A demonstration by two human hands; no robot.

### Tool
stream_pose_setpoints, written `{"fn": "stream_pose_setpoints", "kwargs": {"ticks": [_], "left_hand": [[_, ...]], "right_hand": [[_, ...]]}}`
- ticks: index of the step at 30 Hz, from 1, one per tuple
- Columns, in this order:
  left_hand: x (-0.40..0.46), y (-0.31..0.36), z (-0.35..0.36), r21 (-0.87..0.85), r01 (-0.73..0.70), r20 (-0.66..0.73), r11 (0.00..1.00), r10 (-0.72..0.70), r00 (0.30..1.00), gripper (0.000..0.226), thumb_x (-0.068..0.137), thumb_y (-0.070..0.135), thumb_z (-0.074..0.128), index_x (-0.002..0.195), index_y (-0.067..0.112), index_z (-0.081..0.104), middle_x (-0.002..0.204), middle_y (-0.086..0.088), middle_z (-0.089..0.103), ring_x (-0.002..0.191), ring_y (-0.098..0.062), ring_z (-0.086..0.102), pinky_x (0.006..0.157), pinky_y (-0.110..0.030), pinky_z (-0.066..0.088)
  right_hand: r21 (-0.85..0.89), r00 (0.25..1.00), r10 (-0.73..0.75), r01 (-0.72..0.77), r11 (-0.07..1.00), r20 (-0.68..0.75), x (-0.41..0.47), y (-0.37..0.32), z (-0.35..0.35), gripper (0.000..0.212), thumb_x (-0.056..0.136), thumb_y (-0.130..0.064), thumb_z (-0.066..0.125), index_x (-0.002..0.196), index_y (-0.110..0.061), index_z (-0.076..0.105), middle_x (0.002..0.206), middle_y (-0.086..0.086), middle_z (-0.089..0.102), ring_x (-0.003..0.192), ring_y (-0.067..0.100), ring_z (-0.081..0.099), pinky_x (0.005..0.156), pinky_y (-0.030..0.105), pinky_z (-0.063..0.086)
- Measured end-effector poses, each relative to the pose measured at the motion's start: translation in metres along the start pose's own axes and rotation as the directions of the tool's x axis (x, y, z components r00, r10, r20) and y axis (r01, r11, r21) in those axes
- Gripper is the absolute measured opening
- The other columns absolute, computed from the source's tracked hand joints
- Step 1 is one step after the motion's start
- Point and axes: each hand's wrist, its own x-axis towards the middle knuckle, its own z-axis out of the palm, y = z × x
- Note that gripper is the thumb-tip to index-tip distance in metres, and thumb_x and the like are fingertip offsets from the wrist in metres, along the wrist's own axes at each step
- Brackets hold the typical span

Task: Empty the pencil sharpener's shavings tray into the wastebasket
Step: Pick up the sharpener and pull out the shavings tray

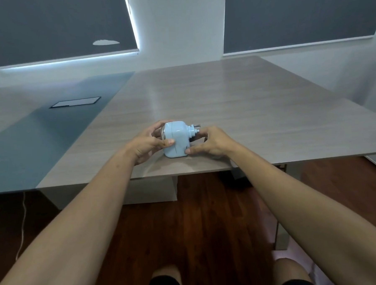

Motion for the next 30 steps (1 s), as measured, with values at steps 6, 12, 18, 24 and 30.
{"fn": "stream_pose_setpoints", "kwargs": {"ticks": [6,12,18,24,30], "left_hand": [[0.002,-0.002,-0.003,-0.002,0.001,0.011,1.0,-0.001,1.0,0.069,0.069,-0.001,0.072,0.134,0.015,0.054,0.118,-0.008,0.061,0.109,-0.021,0.061,0.088,-0.028,0.056],[0.002,-0.003,-0.004,0.015,0.013,0.014,1.0,-0.014,1.0,0.073,0.07,-0.001,0.073,0.139,0.013,0.051,0.128,-0.009,0.059,0.117,-0.023,0.059,0.103,-0.035,0.05],[-0.002,0.0,0.003,0.023,-0.012,-0.004,1.0,0.012,1.0,0.068,0.07,-0.001,0.071,0.134,0.014,0.052,0.122,-0.002,0.062,0.111,-0.016,0.061,0.099,-0.029,0.052],[0.0,0.0,0.012,0.081,-0.033,-0.063,0.996,0.039,0.997,0.073,0.069,0.007,0.074,0.138,0.016,0.05,0.128,-0.005,0.056,0.117,-0.021,0.055,0.107,-0.038,0.046],[0.0,0.006,0.013,0.211,0.024,-0.089,0.977,-0.006,0.996,0.08,0.077,0.001,0.076,0.147,0.02,0.041,0.138,-0.004,0.053,0.13,-0.024,0.05,0.099,-0.03,0.045]], "right_hand": [[0.058,0.999,-0.03,0.028,0.998,0.034,0.0,0.002,-0.003,0.054,0.07,-0.029,0.088,0.121,-0.022,0.071,0.107,-0.016,0.066,0.075,-0.007,0.052,0.068,0.013,0.035],[0.08,1.0,-0.007,0.008,0.997,-0.011,0.002,0.006,-0.005,0.055,0.061,-0.025,0.091,0.114,-0.022,0.076,0.109,-0.009,0.074,0.075,-0.007,0.057,0.072,0.015,0.041],[0.1,0.998,0.034,-0.029,0.995,-0.054,-0.005,0.017,-0.02,0.057,0.064,-0.014,0.087,0.119,-0.02,0.074,0.106,-0.006,0.077,0.072,-0.011,0.063,0.055,-0.002,0.038],[0.095,0.989,0.08,-0.069,0.993,-0.122,-0.021,0.032,-0.043,0.061,0.067,-0.015,0.087,0.125,-0.015,0.07,0.114,-0.001,0.074,0.074,-0.008,0.057,0.05,-0.003,0.037],[0.105,0.972,0.125,-0.106,0.989,-0.199,-0.037,0.045,-0.058,0.058,0.067,-0.016,0.087,0.123,-0.015,0.071,0.115,0.001,0.075,0.079,-0.01,0.057,0.053,-0.003,0.038]]}}
